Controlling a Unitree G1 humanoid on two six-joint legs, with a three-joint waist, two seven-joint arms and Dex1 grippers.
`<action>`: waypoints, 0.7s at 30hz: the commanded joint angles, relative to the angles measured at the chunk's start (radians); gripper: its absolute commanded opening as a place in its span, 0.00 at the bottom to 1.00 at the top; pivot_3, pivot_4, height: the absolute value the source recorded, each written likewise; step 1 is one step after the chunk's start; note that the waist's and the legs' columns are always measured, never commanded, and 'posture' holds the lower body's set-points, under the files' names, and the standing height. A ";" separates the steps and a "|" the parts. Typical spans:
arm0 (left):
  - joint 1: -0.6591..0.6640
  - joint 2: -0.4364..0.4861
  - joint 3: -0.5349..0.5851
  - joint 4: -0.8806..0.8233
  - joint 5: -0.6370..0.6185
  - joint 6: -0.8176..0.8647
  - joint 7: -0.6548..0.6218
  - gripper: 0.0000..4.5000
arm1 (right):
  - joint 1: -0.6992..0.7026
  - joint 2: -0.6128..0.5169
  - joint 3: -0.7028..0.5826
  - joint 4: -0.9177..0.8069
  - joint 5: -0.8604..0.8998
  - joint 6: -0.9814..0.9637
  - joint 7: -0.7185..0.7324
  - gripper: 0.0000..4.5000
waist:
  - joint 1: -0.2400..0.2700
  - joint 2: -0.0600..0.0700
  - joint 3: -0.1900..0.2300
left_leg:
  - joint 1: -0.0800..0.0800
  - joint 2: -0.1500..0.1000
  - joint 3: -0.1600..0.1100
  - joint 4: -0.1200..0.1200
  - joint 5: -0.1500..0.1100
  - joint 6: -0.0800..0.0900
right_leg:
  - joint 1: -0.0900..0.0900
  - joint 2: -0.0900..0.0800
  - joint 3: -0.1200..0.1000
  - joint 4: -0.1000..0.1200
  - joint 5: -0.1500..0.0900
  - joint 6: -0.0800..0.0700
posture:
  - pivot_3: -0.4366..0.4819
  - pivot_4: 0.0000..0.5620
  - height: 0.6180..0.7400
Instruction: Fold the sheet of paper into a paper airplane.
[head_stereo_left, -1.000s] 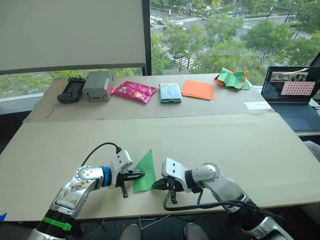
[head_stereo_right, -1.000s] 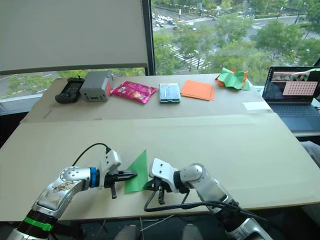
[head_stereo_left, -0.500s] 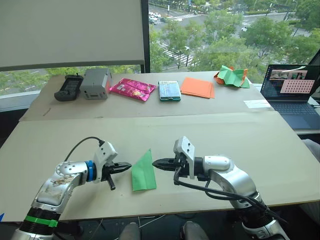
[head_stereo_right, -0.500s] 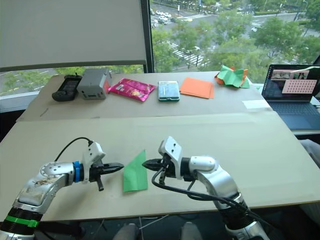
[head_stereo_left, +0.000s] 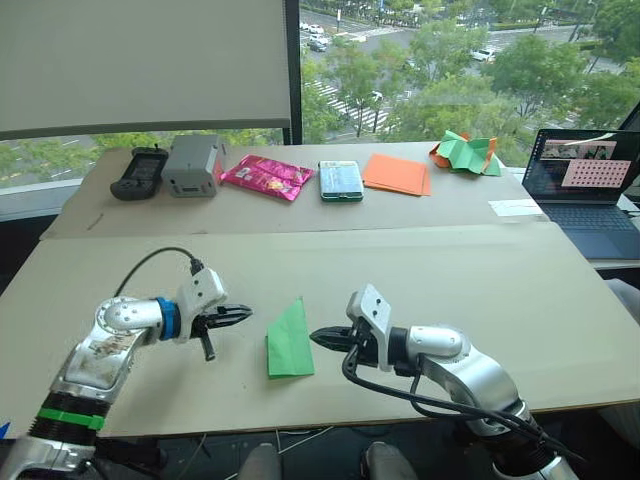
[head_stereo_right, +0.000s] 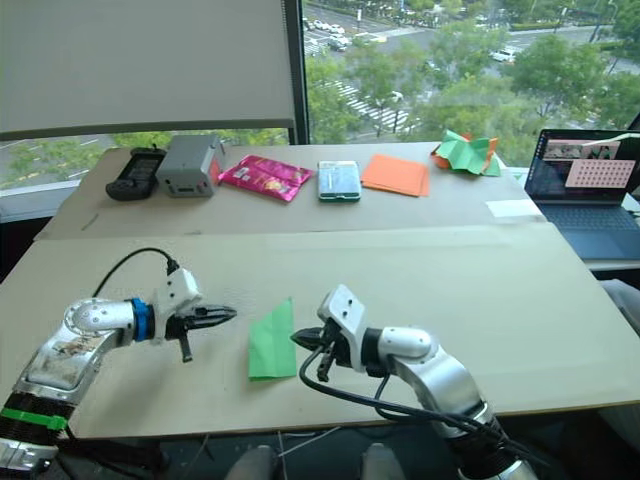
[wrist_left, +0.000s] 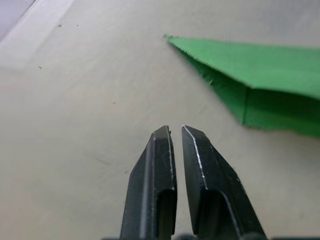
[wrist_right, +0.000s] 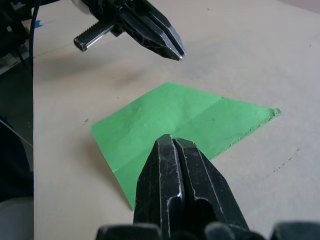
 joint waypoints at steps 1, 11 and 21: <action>-0.098 -0.010 -0.051 0.134 0.070 -0.385 -0.067 0.41 | 0.006 -0.003 -0.037 -0.065 0.039 0.016 -0.017 0.00 | 0.008 0.000 0.000 | 0.000 0.000 0.001 0.000 0.000 0.000 | 0.000 -0.001 0.000 0.000 0.000 0.000 | 0.48 0.27 0.72; -0.370 -0.169 -0.224 0.580 0.140 -1.019 -0.148 0.69 | 0.021 -0.012 -0.050 -0.080 0.035 0.029 -0.061 0.00 | 0.024 -0.001 -0.001 | -0.003 0.000 0.005 0.001 0.005 0.008 | 0.005 -0.001 0.000 0.002 0.002 0.003 | 0.48 0.27 0.72; -0.448 -0.232 -0.289 0.713 0.098 -1.117 -0.242 0.23 | 0.049 -0.008 -0.048 -0.113 0.040 0.052 -0.117 0.00 | 0.017 -0.001 -0.001 | -0.003 0.001 0.005 0.001 0.006 0.009 | 0.006 -0.001 0.001 0.003 0.003 0.004 | 0.48 0.27 0.72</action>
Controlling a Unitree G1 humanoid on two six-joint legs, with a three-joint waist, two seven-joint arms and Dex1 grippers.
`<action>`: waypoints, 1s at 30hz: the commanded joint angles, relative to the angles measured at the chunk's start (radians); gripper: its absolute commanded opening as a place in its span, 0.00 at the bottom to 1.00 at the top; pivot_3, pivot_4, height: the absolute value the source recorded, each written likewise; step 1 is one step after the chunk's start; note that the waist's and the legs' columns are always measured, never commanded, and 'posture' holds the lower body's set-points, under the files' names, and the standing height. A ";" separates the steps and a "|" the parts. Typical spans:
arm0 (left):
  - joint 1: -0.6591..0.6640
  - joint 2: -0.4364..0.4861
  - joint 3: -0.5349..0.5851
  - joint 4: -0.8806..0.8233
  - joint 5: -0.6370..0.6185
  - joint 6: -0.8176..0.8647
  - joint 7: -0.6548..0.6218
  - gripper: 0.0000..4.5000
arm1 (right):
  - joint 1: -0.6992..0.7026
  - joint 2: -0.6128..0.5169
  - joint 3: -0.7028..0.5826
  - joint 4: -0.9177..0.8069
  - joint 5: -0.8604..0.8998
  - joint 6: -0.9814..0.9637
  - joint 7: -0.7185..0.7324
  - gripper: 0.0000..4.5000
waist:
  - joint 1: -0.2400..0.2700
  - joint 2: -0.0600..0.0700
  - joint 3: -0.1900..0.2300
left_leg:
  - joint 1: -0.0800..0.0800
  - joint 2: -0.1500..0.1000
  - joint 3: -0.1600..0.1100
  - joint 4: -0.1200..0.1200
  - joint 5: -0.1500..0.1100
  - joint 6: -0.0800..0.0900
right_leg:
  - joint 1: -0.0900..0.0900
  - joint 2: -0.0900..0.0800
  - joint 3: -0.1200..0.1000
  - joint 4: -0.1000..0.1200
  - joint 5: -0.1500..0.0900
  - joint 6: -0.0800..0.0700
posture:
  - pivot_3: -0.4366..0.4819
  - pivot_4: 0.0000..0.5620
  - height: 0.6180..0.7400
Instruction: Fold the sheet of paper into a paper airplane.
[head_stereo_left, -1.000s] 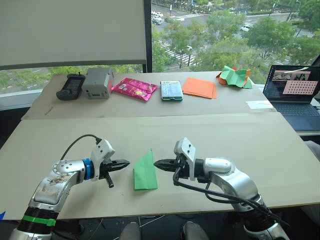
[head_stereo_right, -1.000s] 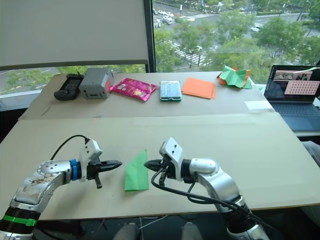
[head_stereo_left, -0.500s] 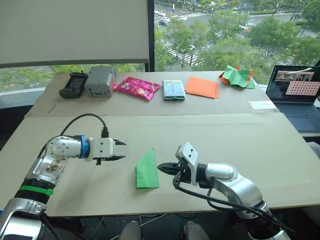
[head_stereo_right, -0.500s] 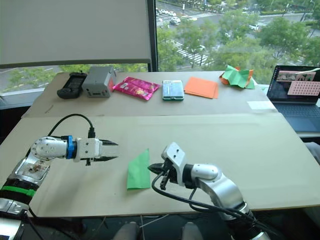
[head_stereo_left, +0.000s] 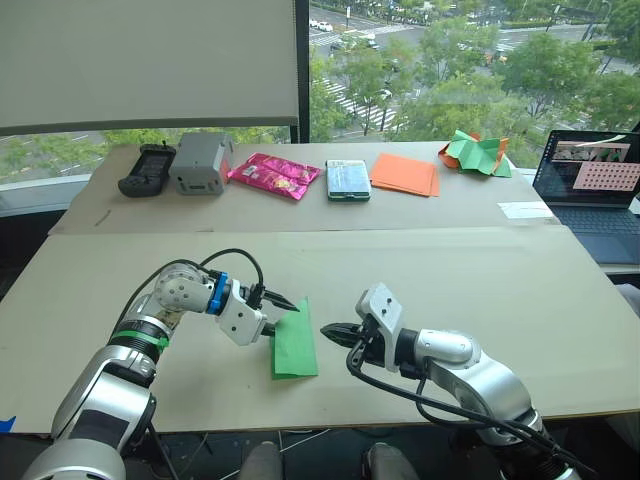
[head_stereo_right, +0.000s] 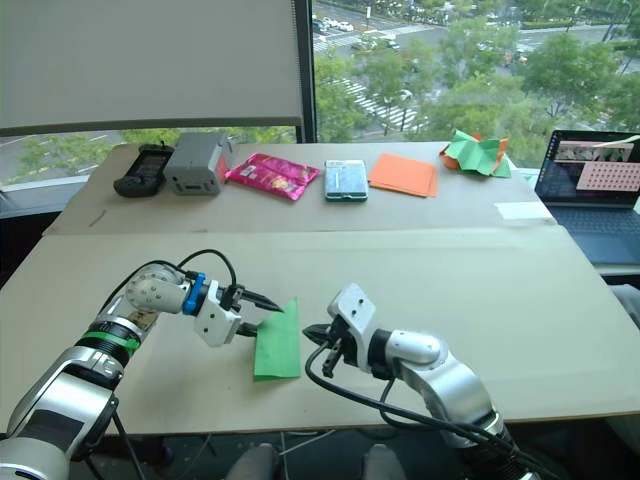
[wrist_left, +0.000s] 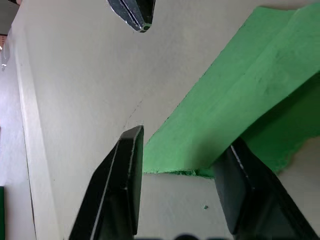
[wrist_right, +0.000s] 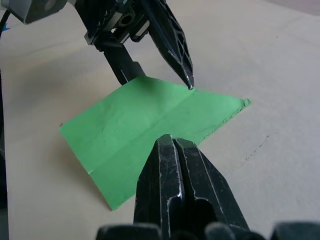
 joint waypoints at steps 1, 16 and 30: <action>-0.022 0.007 -0.009 0.020 -0.007 -0.033 -0.014 0.15 | 0.003 0.001 -0.016 -0.049 0.023 0.006 -0.011 0.00 | 0.001 0.000 0.000 | 0.000 0.000 0.000 0.000 0.000 0.000 | 0.000 0.000 0.000 0.000 0.000 0.000 | 0.48 0.27 0.72; 0.399 0.199 0.175 -0.956 -0.011 1.264 0.175 0.00 | -0.022 -0.018 -0.107 -0.098 0.029 0.028 -0.063 0.00 | -0.018 0.001 0.000 | 0.002 0.001 0.000 0.000 0.001 0.001 | 0.001 0.000 0.001 0.005 0.000 0.000 | 0.48 0.27 0.72; 0.468 0.096 0.126 -1.328 -0.001 1.972 0.379 0.48 | -0.106 -0.138 0.069 -0.082 -0.102 -0.163 0.060 0.58 | -0.024 -0.001 0.003 | 0.003 0.000 -0.002 0.001 -0.004 -0.007 | -0.002 0.000 0.000 -0.002 -0.001 -0.001 | 0.48 0.27 0.72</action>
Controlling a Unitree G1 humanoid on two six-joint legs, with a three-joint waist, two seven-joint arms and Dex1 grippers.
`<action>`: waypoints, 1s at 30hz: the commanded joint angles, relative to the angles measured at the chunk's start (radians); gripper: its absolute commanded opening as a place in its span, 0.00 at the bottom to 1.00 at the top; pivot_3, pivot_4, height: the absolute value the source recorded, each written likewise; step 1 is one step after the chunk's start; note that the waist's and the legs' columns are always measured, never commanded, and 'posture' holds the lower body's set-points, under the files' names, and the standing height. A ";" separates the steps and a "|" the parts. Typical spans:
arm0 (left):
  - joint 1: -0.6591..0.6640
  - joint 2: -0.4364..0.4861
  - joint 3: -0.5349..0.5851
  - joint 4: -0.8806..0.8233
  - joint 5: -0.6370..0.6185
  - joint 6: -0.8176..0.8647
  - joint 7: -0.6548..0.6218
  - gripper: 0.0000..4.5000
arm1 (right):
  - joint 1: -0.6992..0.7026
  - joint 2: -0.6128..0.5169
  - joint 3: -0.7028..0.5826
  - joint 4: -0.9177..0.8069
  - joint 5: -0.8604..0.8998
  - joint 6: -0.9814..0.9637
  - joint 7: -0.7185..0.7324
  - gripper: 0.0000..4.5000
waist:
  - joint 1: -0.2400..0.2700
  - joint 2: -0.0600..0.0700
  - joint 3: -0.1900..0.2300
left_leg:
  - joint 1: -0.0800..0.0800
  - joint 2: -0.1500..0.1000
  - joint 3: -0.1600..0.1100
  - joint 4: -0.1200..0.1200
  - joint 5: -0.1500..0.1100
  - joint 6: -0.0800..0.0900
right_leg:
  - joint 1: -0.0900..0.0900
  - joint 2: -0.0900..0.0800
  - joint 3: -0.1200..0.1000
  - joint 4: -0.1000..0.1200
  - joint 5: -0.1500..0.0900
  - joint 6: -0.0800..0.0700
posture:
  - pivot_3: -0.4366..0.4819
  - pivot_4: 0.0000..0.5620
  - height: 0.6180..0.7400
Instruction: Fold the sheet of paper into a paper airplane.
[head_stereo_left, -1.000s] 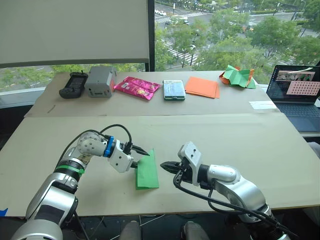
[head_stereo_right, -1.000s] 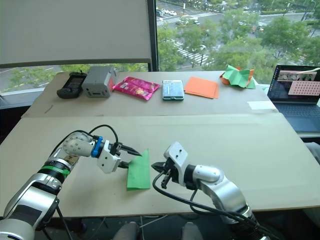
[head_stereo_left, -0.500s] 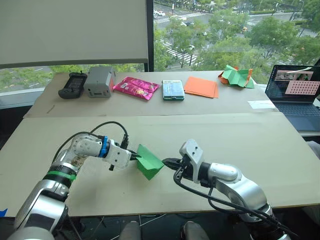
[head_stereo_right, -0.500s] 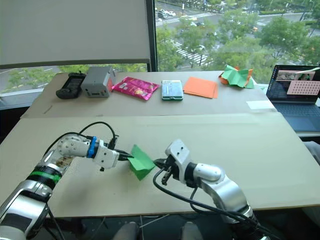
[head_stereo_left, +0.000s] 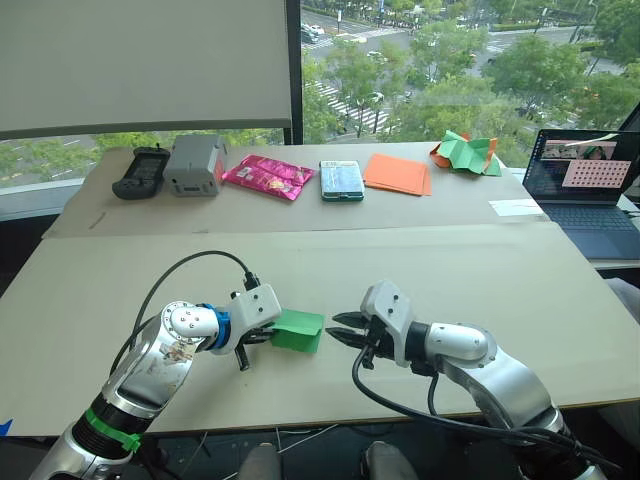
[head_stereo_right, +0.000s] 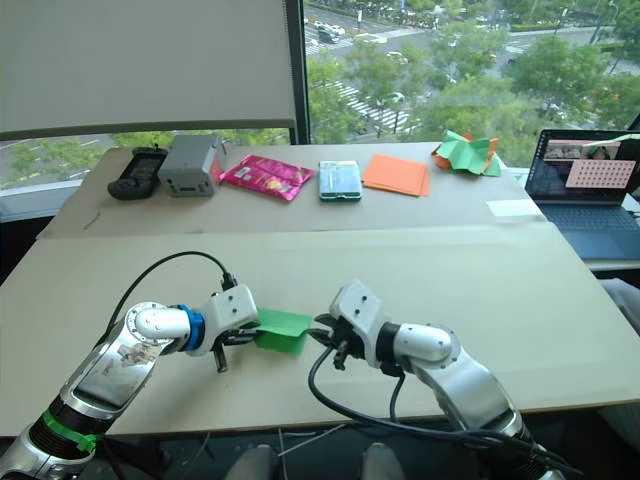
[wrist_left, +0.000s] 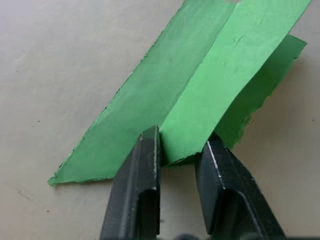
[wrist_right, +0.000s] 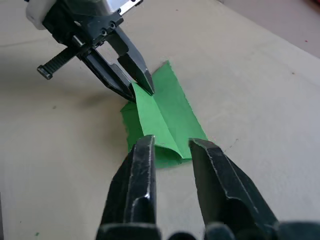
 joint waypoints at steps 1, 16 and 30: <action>0.001 0.020 0.028 -0.063 -0.051 0.019 -0.013 0.56 | -0.039 -0.016 0.031 0.013 -0.054 -0.106 0.030 0.67 | 0.000 0.000 0.000 | 0.000 0.000 0.000 0.000 0.000 0.000 | 0.000 0.000 0.000 0.000 0.000 0.000 | 0.48 0.27 0.72; 0.080 0.174 0.331 -0.079 -0.372 -0.020 -0.166 0.64 | -0.124 0.041 0.205 0.310 -0.369 -0.508 0.033 0.96 | 0.000 0.000 0.000 | 0.001 0.000 0.000 -0.001 0.005 0.008 | 0.000 0.001 0.001 0.001 0.000 0.000 | 0.48 0.27 0.72; 0.013 0.143 0.391 0.312 -0.457 -0.245 -0.233 0.58 | -0.123 0.105 0.173 0.399 -0.389 -0.581 0.036 0.00 | 0.002 0.000 -0.001 | 0.001 0.000 0.000 0.000 0.005 0.008 | 0.001 0.001 0.001 0.002 0.000 0.000 | 0.48 0.27 0.72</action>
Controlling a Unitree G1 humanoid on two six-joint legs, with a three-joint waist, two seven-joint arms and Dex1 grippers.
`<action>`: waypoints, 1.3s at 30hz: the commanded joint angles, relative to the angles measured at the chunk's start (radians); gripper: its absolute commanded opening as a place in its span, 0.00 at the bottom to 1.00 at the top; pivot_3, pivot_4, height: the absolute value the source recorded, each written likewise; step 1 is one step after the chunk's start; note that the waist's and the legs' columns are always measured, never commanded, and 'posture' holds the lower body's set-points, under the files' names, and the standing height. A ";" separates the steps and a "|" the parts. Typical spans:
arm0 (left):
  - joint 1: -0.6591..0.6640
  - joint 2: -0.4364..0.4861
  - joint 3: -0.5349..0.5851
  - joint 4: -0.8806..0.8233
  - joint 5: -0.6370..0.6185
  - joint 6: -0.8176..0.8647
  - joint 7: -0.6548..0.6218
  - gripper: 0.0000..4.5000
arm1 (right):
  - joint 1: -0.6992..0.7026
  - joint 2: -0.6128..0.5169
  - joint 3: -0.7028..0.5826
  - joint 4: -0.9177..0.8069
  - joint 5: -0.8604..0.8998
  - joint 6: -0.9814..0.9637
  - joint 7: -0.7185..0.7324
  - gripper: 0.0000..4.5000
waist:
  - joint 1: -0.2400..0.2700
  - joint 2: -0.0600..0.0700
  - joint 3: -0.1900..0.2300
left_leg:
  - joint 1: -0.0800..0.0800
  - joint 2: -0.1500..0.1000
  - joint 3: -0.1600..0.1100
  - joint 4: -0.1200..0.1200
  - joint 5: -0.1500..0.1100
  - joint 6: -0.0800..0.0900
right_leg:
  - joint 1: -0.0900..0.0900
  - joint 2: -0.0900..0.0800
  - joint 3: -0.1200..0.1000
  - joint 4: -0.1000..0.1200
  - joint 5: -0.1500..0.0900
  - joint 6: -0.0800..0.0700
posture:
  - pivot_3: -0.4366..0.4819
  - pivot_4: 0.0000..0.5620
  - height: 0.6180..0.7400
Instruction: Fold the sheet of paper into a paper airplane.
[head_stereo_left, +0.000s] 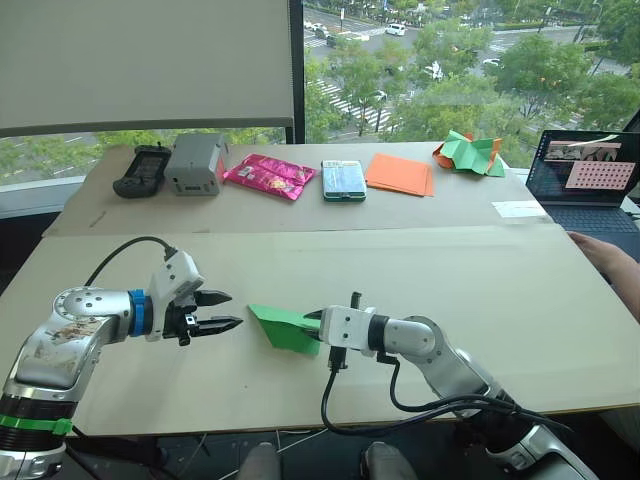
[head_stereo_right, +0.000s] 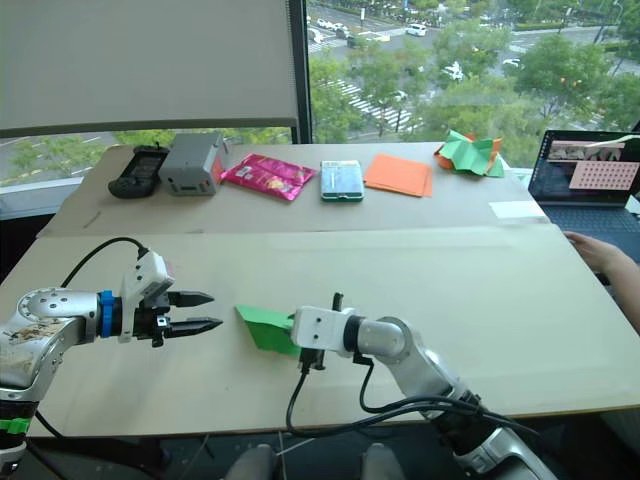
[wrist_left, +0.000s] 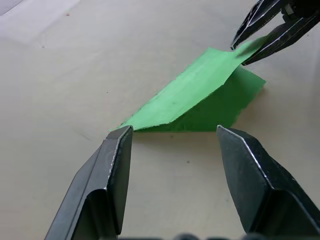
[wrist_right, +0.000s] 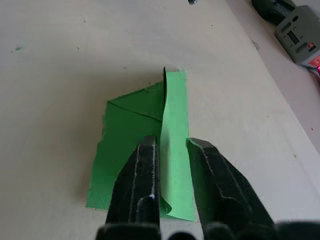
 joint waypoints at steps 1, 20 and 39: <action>-0.056 -0.023 -0.006 0.070 -0.019 -0.047 -0.013 0.50 | -0.014 0.016 -0.026 0.011 0.002 -0.047 0.001 0.00 | 0.001 0.000 0.000 | 0.000 0.000 0.000 0.000 0.000 0.000 | 0.000 0.000 0.000 0.000 0.000 0.000 | 0.48 0.27 0.72; -0.115 -0.185 -0.220 0.283 0.092 -0.245 -0.034 0.01 | 0.043 -0.064 -0.074 -0.130 0.062 0.000 0.135 0.00 | -0.001 0.000 -0.001 | 0.003 0.000 0.000 0.000 0.001 0.002 | 0.008 0.001 0.001 0.005 0.000 0.000 | 0.48 0.27 0.72; -0.027 -0.173 -0.272 0.227 0.162 -0.323 -0.013 0.01 | 0.049 0.001 -0.085 -0.115 0.079 0.231 0.133 0.00 | 0.003 0.002 -0.002 | 0.004 0.000 0.000 0.000 0.001 0.001 | 0.006 0.001 0.001 0.003 0.000 0.000 | 0.48 0.27 0.72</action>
